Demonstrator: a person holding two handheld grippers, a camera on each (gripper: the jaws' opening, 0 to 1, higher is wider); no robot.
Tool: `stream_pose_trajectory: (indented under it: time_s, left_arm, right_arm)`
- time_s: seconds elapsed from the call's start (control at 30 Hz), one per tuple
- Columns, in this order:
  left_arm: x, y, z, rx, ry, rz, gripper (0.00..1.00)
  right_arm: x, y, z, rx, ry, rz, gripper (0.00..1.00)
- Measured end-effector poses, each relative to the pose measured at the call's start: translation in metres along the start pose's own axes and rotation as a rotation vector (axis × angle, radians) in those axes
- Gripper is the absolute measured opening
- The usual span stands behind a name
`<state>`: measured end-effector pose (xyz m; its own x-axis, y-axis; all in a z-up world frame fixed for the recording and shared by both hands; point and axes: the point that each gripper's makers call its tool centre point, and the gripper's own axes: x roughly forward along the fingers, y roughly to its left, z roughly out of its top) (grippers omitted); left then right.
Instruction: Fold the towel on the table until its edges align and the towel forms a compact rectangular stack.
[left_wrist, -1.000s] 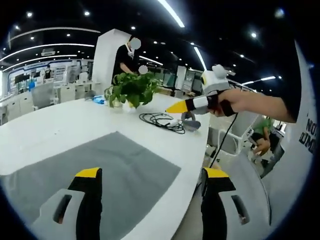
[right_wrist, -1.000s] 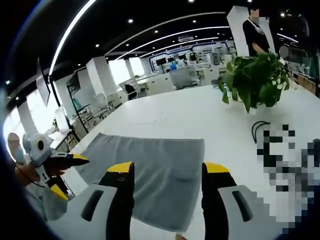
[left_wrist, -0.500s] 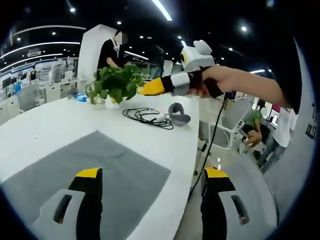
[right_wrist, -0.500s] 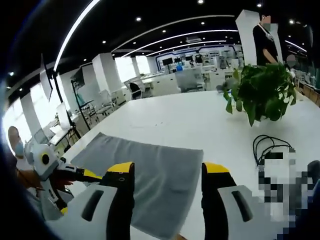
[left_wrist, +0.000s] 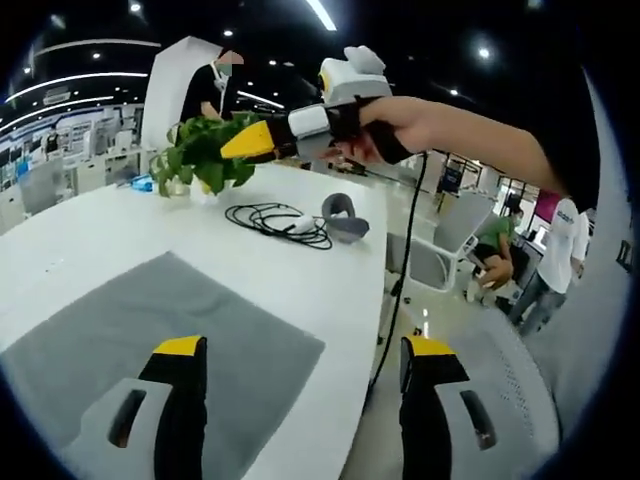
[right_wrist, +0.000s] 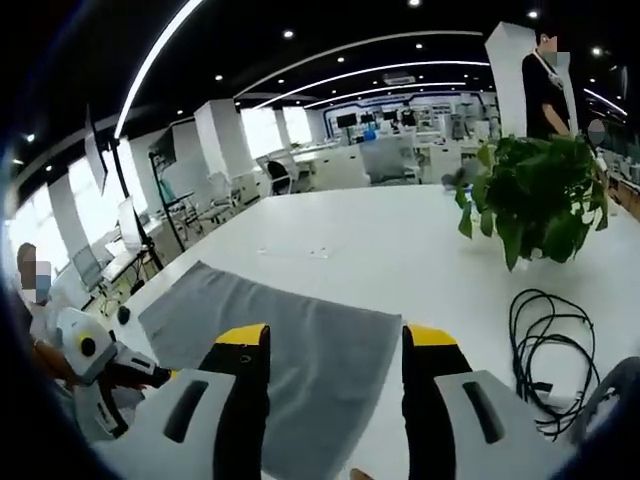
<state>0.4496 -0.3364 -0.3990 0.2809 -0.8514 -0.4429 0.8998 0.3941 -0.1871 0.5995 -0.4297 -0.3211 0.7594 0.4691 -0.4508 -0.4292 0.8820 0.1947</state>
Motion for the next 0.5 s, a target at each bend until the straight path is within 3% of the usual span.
stream_pose_trajectory:
  time_s: [0.27, 0.37, 0.5]
  left_arm:
    - [0.023, -0.016, 0.007, 0.053, 0.012, -0.059, 0.73]
    - [0.030, -0.020, 0.006, 0.074, 0.023, -0.074, 0.68]
    - [0.034, -0.020, 0.007, 0.070, 0.027, -0.077, 0.65]
  right_arm:
    - [0.023, -0.004, 0.007, -0.040, 0.016, 0.028, 0.49]
    - [0.028, -0.013, 0.015, -0.086, -0.009, -0.027, 0.44]
    - [0.038, -0.022, 0.016, -0.061, -0.021, -0.035, 0.42]
